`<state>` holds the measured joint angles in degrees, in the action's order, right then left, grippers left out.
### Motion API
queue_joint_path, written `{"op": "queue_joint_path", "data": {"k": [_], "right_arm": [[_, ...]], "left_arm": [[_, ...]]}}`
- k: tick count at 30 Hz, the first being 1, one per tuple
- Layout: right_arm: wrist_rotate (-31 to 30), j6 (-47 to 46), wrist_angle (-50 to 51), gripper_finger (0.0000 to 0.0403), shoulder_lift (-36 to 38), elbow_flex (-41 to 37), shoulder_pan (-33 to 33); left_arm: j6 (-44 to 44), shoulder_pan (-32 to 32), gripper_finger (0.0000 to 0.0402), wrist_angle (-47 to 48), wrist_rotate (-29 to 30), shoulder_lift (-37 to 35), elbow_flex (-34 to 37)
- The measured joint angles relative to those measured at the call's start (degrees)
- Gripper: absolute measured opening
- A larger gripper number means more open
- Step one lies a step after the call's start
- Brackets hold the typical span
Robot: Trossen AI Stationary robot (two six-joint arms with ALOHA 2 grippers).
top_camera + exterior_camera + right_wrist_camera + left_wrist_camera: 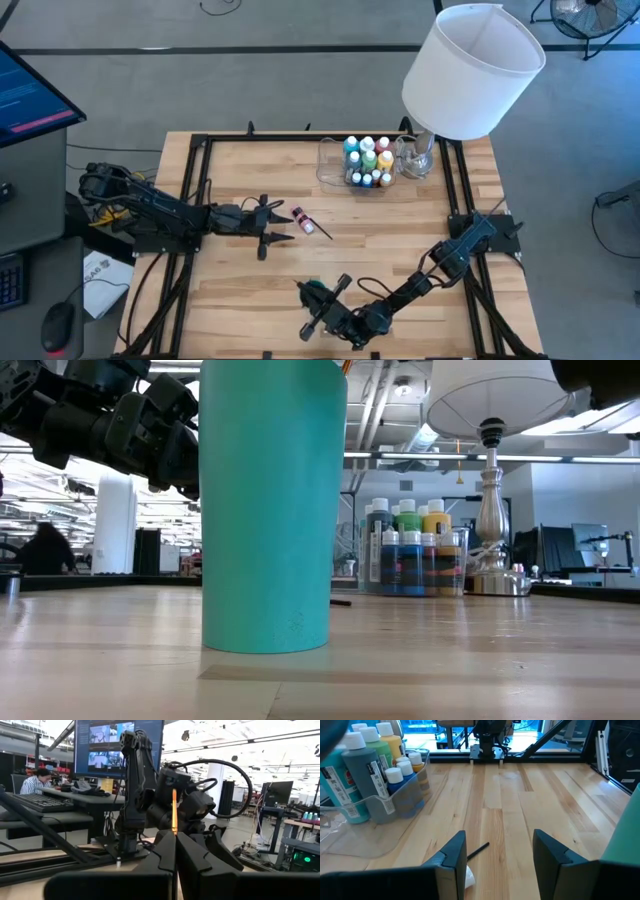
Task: Pick & Place Paint Supplies
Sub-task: Put the gold paintbrush into the green cup
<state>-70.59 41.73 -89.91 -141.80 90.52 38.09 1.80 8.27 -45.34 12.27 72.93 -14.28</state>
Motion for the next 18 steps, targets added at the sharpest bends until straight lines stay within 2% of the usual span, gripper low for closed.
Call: {"op": "queue_joint_path", "data": {"k": [7, 18], "right_arm": [[-1.3, 0.2, 0.0, 0.0008, 0.0, 0.0, 0.0], [-1.5, 0.2, 0.0, 0.0078, 0.0, 0.0, 0.0]], "left_arm": [[-0.4, 0.0, 0.0121, 0.0, 0.0, 0.0, 0.0], [-0.5, 0.0, 0.0121, 0.0, 0.0, 0.0, 0.0]]}}
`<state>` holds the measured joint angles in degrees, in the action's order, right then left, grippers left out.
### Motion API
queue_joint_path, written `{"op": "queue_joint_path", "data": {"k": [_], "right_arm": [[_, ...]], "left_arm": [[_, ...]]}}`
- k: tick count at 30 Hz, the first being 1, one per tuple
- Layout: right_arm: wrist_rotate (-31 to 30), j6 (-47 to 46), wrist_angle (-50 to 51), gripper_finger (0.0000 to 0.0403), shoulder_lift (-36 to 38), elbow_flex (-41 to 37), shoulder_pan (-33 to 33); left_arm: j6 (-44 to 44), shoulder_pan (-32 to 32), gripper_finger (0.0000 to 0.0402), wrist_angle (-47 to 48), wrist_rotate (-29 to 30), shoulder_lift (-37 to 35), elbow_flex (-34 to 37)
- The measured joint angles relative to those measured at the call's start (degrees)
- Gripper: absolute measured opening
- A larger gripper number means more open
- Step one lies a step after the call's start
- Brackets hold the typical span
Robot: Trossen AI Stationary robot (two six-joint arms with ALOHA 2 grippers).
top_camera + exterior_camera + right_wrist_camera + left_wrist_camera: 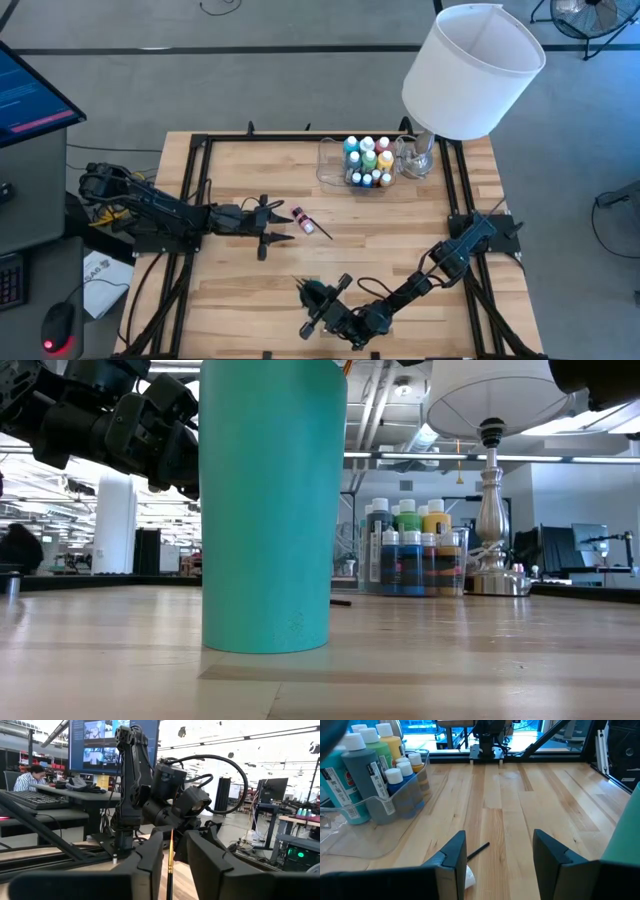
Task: Pick & Place Paint Supplies
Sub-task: Put the gold paintbrush into the green cup
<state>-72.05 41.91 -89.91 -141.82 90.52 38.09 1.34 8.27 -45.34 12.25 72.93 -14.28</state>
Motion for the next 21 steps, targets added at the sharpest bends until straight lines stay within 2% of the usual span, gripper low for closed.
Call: {"op": "queue_joint_path", "data": {"k": [5, 15, 21], "right_arm": [[0.0, 1.7, 0.0, 0.0093, 0.8, 0.5, 0.0], [-0.3, 11.8, 0.0, 0.0098, 0.9, 5.5, 0.3], [-4.2, 19.2, 0.1, 0.0098, 1.0, 9.2, 1.1]], "left_arm": [[0.0, 0.0, 0.0121, 0.0, 0.0, 0.0, 0.0], [0.2, 0.0, 0.0121, 0.1, 0.2, 0.0, 0.0], [0.7, 0.0, 0.0121, -0.6, -2.9, -0.3, 0.0]]}}
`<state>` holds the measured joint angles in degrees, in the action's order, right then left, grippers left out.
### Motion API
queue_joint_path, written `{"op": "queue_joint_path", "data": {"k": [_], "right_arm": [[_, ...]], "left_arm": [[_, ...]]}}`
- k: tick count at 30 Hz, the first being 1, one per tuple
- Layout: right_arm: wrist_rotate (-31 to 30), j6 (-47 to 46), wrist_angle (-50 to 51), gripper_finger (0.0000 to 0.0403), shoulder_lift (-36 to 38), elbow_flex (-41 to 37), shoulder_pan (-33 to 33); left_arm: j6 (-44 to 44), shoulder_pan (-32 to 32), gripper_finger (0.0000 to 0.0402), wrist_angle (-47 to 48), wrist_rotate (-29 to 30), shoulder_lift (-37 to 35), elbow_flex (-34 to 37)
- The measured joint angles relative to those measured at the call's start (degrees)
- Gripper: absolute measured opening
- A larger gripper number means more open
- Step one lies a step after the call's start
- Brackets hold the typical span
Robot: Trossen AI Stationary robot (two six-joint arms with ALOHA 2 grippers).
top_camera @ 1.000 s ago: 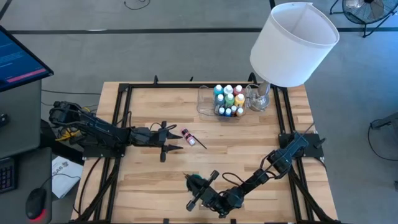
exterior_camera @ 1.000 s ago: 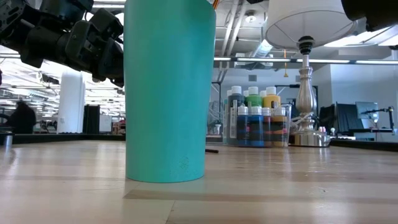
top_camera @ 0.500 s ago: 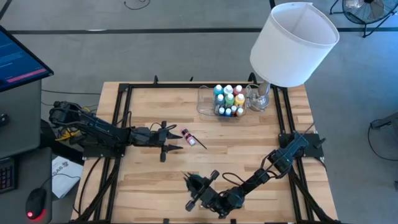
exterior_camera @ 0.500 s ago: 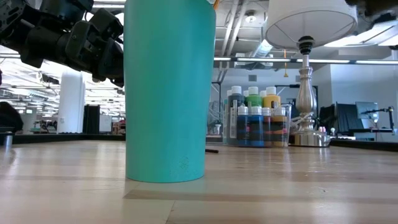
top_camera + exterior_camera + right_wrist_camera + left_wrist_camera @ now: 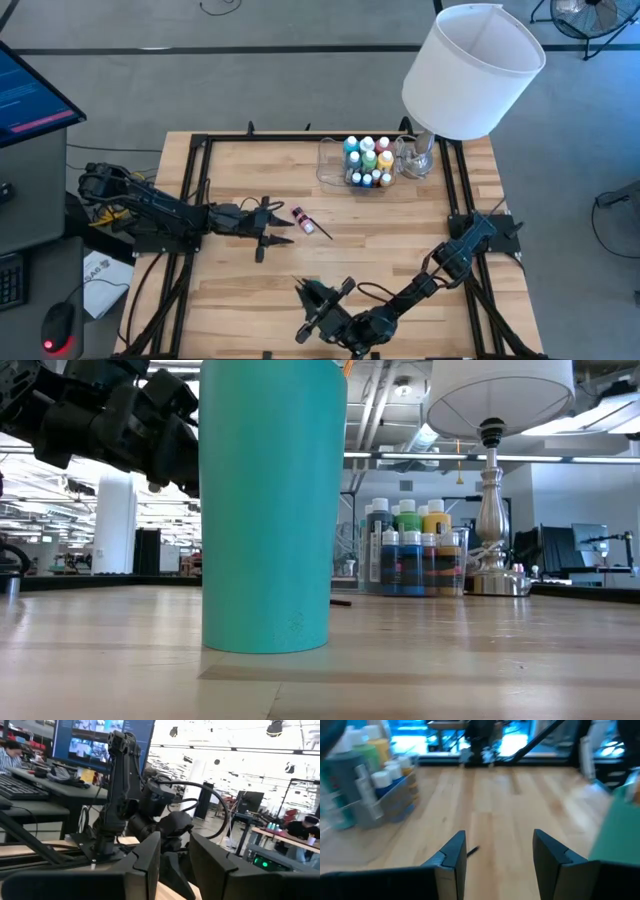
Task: Pick & Place Paint Supplies
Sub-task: Put the gold paintbrush into the green cup
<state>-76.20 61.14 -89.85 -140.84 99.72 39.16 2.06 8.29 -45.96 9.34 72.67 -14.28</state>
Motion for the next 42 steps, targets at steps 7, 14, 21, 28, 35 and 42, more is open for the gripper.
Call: {"op": "queue_joint_path", "data": {"k": [7, 14, 21, 28, 35, 42], "right_arm": [[-3.0, -3.8, 0.4, 0.0098, 1.8, 0.3, 0.3], [-11.4, -8.7, 2.5, 0.0098, 7.6, 0.3, -0.3], [-13.7, -14.7, 14.2, 0.0098, 15.8, 0.4, 1.7], [-1.8, -31.7, 24.0, 0.0098, 16.5, 0.3, -1.2], [5.8, -42.3, 44.3, 0.0098, 16.5, 7.1, -3.4], [20.5, -81.4, 104.2, 0.0098, 16.5, 22.0, -4.4]], "left_arm": [[0.4, 0.0, 0.0121, -1.1, -10.2, -0.2, 0.0], [0.4, 0.0, 0.0121, -1.2, -10.8, -0.2, 0.0], [0.4, 0.0, 0.0121, -1.1, -10.7, -0.2, 0.0], [0.2, 0.0, 0.0121, -1.1, -10.7, -0.2, 0.0], [0.2, 0.0, 0.0121, -1.1, -10.7, -0.2, 0.0], [0.2, 0.0, 0.0121, -0.9, -10.7, -0.2, 0.0]]}}
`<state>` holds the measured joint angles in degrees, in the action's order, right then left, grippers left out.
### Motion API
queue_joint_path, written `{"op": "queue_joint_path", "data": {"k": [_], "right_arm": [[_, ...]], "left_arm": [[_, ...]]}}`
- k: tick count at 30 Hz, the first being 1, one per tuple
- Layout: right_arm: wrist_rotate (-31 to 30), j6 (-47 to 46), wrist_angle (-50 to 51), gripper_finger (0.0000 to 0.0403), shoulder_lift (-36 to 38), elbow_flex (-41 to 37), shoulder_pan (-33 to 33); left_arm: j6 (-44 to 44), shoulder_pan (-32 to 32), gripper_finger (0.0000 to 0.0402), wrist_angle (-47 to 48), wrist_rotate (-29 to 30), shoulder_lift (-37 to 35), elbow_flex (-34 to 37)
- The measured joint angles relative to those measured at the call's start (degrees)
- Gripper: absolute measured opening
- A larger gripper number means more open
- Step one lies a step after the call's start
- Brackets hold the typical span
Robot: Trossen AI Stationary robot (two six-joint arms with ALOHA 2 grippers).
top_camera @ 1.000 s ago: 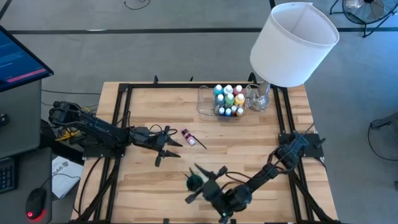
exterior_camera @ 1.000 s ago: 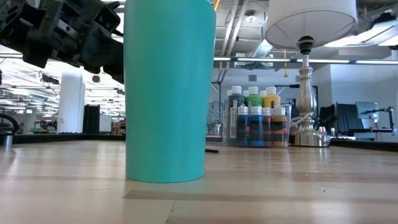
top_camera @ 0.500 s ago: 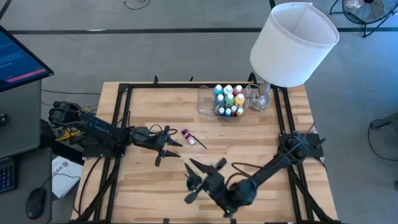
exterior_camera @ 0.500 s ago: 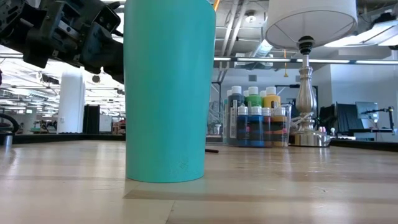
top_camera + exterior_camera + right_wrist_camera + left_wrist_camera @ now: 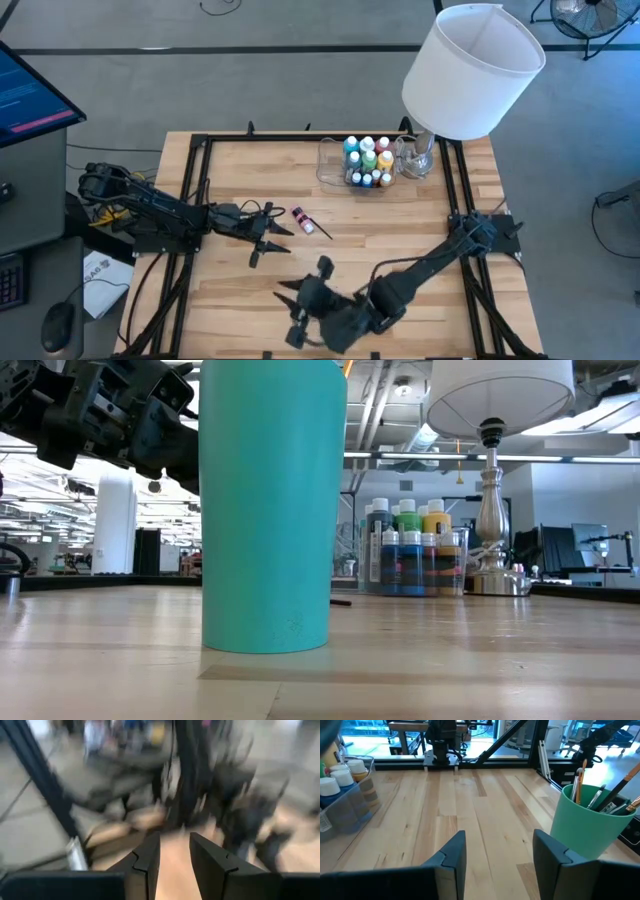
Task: Pick & Place Paint Supplies
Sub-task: Put the gold paintbrush into the green cup
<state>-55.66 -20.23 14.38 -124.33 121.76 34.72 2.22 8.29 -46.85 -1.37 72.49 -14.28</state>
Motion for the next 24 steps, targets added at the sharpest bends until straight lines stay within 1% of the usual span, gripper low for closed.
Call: {"op": "queue_joint_path", "data": {"k": [2, 3, 6, 8, 12, 14, 24], "right_arm": [[7.0, -12.6, 14.8, 0.0098, 0.0, 3.5, -1.0], [8.9, -17.5, 20.0, 0.0098, 0.1, 4.1, -1.6], [9.6, -27.9, 31.3, 0.0098, -0.1, 3.9, -2.1], [9.6, -32.5, 35.4, 0.0098, -0.3, 3.9, -2.1], [10.1, -36.2, 38.1, 0.0098, -2.3, 4.0, -1.6], [10.7, -36.2, 37.5, 0.0098, -3.6, 4.0, -1.6], [11.0, -35.5, 36.4, 0.0098, -4.5, 3.6, -2.2]], "left_arm": [[0.0, 0.0, 0.0121, 0.1, 0.0, 0.0, 0.0], [0.0, 0.0, 0.0121, 0.1, 0.0, 0.0, 0.0], [0.0, 0.0, 0.0121, 0.1, 0.0, 0.0, 0.0], [0.0, 0.0, 0.0121, 0.1, 0.0, 0.0, 0.0], [0.0, 0.0, 0.0121, 0.1, 0.0, 0.0, 0.0], [0.0, 0.0, 0.0121, 0.2, 0.0, 0.0, 0.0], [-0.4, 0.0, 0.0121, 0.4, 0.0, 0.0, 0.0]]}}
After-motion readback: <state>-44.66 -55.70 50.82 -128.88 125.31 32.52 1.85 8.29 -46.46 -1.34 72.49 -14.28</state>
